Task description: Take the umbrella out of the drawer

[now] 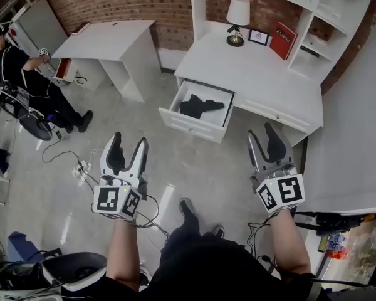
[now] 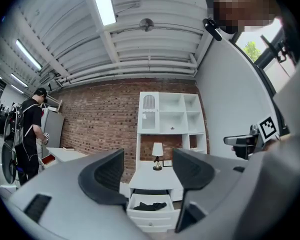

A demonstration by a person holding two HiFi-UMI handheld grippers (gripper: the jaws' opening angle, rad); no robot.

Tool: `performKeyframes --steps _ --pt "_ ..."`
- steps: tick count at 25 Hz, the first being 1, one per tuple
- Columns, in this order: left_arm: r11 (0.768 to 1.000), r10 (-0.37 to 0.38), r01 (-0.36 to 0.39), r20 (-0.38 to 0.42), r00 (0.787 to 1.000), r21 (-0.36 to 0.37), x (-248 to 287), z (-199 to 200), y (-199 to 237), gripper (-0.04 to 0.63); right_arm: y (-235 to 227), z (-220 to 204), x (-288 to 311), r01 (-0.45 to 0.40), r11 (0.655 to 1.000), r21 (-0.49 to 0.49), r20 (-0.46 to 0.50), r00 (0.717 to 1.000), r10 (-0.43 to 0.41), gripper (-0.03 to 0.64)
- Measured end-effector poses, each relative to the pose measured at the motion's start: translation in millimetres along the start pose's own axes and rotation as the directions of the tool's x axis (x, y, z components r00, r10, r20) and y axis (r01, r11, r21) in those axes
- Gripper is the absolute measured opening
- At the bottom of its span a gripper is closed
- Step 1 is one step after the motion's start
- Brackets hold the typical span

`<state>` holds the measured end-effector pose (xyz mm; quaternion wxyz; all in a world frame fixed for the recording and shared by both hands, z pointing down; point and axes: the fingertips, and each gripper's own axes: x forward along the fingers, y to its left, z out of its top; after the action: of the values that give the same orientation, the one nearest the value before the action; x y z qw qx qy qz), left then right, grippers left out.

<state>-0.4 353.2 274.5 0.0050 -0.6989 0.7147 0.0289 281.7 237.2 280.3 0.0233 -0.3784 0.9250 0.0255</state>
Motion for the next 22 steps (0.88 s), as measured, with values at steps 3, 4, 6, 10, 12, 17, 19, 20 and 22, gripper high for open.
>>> performKeyframes --steps 3,4,6,10,12,17,19,20,22 --pt "1.0 -0.005 0.006 0.007 1.0 -0.011 31 -2 36 0.285 1 -3 40 0.023 1.0 -0.016 -0.019 1.0 -0.023 0.189" --pt "1.0 -0.009 0.009 0.007 1.0 -0.013 41 -2 48 0.285 1 -2 54 0.031 0.999 -0.021 -0.021 0.999 -0.031 0.189" --pt "1.0 -0.015 0.015 0.004 1.0 -0.019 58 -5 71 0.285 3 -2 79 0.044 0.999 -0.024 -0.016 0.999 -0.044 0.189" --pt "0.999 -0.016 0.016 -0.002 1.0 -0.044 84 -13 109 0.285 9 -4 120 0.054 0.998 -0.042 -0.028 0.998 -0.055 0.189" --pt "0.998 -0.016 0.015 -0.007 1.0 -0.055 94 -19 123 0.285 12 -9 137 0.054 0.997 -0.051 -0.042 0.998 -0.056 0.19" --pt "0.996 -0.02 0.018 -0.026 0.999 -0.083 108 -34 150 0.285 21 -21 166 0.06 0.997 -0.049 -0.068 0.996 -0.064 0.19" --pt "0.996 -0.018 0.016 -0.028 0.999 -0.09 111 -36 159 0.285 24 -24 174 0.058 0.997 -0.051 -0.078 0.995 -0.062 0.19" --pt "0.996 -0.018 0.015 -0.029 0.999 -0.093 113 -37 162 0.285 25 -26 177 0.058 0.997 -0.054 -0.081 0.995 -0.062 0.19" --pt "0.995 -0.022 0.019 -0.029 0.999 -0.099 117 -40 167 0.285 25 -28 183 0.063 0.996 -0.06 -0.081 0.994 -0.068 0.19"
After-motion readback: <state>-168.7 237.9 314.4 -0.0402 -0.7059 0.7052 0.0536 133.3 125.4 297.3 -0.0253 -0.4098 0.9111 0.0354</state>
